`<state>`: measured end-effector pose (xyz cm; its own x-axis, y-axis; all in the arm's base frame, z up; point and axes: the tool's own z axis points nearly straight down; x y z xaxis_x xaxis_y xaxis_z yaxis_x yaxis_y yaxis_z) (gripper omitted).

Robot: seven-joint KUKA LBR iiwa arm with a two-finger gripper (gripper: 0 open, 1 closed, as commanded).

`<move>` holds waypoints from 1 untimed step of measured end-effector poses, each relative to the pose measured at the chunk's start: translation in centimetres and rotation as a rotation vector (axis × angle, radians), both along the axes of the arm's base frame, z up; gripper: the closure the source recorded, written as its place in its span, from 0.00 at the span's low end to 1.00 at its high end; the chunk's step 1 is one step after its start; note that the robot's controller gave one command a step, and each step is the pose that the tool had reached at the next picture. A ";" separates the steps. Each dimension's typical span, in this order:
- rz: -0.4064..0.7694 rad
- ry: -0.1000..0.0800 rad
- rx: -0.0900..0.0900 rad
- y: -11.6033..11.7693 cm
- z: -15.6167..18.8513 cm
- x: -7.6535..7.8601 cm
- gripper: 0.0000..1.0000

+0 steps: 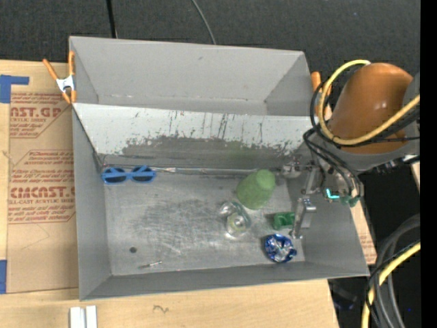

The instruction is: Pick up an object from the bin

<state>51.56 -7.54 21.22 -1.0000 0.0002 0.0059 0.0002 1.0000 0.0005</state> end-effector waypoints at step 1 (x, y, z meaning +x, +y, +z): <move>0.197 -0.003 0.002 -0.2 -13.8 0.3 0.00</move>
Offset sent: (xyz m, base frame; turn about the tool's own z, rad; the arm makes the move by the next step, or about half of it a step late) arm 0.0041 -0.0034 -0.1350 -0.1956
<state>51.88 -7.71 7.39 -0.9807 -0.1955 0.0030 -0.1955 0.9807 0.0021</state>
